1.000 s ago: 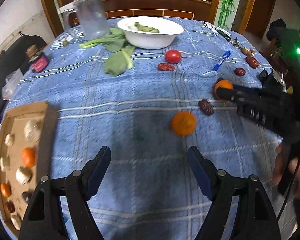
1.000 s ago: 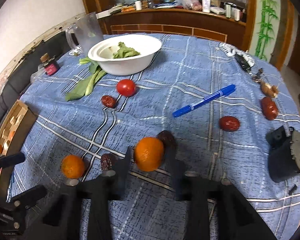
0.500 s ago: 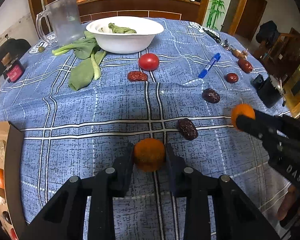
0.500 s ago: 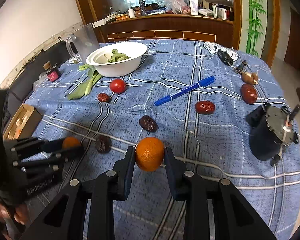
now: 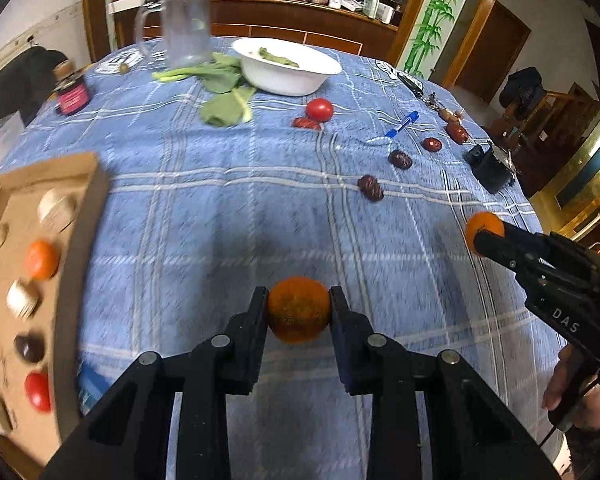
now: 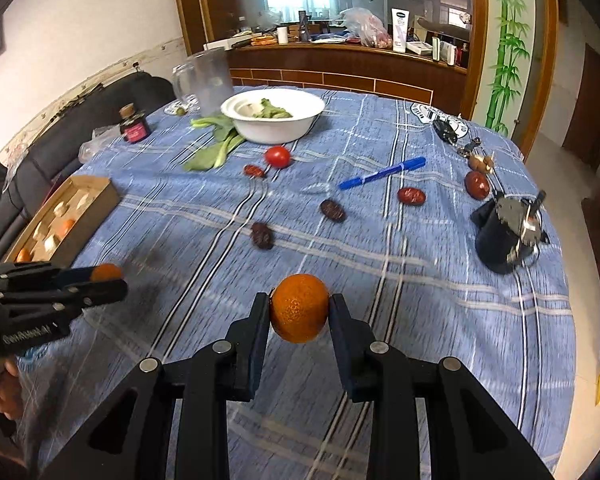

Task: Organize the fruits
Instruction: 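Carry both oranges in the right and left tools over the tray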

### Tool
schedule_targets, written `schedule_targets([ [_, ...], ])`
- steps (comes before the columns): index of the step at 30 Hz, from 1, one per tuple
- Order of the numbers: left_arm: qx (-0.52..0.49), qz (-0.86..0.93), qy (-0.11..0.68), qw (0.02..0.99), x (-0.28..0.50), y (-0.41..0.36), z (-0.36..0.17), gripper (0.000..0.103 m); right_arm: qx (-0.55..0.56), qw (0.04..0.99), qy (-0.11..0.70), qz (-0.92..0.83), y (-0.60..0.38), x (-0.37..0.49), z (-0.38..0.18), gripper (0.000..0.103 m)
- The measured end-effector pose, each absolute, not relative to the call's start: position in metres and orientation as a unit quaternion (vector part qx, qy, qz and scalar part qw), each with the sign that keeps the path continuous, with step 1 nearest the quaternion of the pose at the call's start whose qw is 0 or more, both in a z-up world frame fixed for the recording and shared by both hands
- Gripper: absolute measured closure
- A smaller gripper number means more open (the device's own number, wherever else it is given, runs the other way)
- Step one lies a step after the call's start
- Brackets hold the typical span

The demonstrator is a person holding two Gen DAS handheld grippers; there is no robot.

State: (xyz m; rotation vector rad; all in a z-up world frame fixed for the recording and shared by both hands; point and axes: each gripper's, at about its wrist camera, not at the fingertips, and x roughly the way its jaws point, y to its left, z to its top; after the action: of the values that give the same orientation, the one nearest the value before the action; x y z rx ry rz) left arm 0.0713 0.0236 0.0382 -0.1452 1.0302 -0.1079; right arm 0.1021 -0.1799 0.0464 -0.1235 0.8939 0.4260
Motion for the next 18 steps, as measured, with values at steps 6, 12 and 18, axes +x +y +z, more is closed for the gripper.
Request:
schedule_targets([
  [6,-0.072,-0.033,0.479,0.874,0.032,0.05,0.051,0.074,-0.07,0.87,0.441,0.21,-0.162,0.07,0.037,0.07],
  [12,-0.08,-0.016,0.465,0.881,0.005,0.081,0.064,0.074,-0.069,0.865,0.442,0.226,-0.133,0.055,0.038,0.07],
  [18,-0.093,0.007,0.45,0.888,-0.015,0.116,0.075,0.074,-0.086,0.864,0.426,0.253,-0.09,0.045,0.052,0.07],
])
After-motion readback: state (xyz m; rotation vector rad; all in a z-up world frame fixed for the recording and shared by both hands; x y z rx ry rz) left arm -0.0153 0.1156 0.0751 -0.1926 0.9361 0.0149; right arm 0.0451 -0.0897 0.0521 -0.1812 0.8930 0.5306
